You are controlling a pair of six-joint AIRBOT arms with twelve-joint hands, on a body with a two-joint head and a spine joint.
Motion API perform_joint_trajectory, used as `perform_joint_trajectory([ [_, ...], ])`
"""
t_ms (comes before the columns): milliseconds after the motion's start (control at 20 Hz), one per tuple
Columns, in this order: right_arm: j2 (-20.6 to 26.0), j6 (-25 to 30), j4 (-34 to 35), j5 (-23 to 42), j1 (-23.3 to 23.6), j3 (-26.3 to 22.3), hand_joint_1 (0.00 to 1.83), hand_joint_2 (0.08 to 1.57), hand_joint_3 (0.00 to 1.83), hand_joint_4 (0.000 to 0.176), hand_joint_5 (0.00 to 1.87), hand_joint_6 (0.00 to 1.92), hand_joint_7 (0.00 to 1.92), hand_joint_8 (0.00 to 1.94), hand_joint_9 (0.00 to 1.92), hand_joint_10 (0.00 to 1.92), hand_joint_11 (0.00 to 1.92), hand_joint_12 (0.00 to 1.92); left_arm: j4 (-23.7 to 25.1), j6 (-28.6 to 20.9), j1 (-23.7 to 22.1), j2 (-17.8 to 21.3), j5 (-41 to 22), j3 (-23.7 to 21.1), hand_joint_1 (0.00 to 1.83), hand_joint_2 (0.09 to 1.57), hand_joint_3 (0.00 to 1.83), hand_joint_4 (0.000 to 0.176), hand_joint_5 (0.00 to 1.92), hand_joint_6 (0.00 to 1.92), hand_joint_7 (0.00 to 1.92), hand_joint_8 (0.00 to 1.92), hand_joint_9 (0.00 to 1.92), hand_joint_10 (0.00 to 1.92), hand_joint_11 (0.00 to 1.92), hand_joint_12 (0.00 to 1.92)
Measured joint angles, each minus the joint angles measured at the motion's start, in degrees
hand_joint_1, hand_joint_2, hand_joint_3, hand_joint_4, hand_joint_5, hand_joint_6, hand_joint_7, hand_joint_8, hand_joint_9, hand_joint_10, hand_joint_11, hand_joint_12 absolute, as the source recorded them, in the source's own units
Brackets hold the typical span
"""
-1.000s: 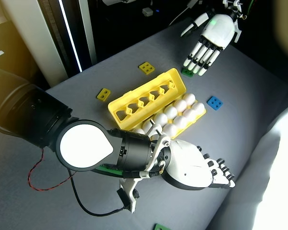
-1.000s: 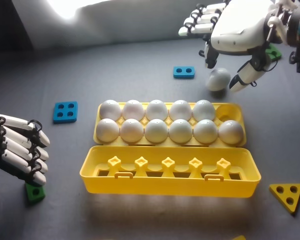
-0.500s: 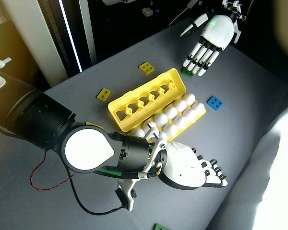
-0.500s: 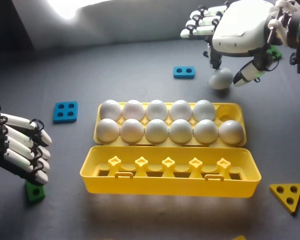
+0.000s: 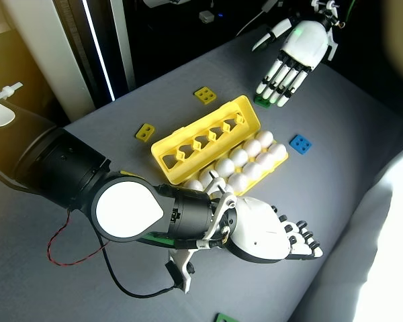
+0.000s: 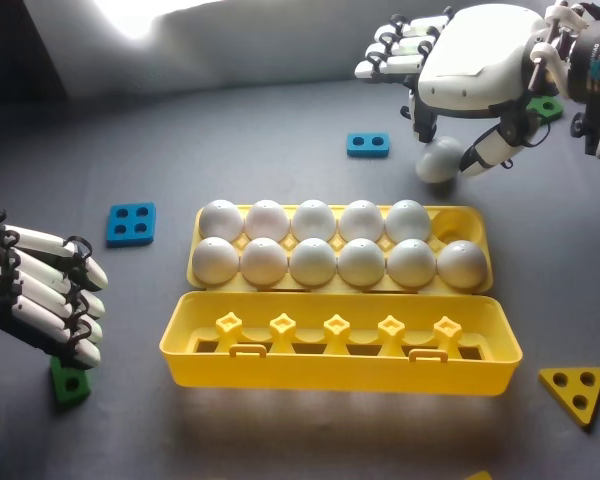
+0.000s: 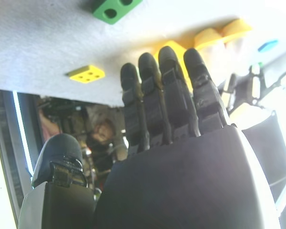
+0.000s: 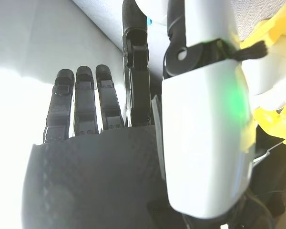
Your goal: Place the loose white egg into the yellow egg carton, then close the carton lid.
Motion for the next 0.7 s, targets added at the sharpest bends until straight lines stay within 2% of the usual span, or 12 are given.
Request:
perform_joint_trajectory([
  [250,0.0,0.0,1.2,-0.1,-1.0,-0.1,1.05,0.88,0.0,0.0,1.06,0.01,0.05,0.01,0.0,0.0,0.0,0.0,0.2,0.0,0.0,0.0,0.0,0.0,0.0,1.2,0.0,0.0,0.54,0.0,0.51,0.0,0.42,0.0,0.0,0.61],
  [700,0.0,-0.1,2.1,0.2,-2.5,-0.3,1.04,0.87,0.0,0.0,1.07,0.01,0.07,0.01,0.0,0.0,0.0,0.0,0.2,0.0,0.0,0.0,0.2,0.0,0.0,1.2,0.0,0.0,0.54,0.0,0.51,0.0,0.42,0.0,0.0,0.56],
])
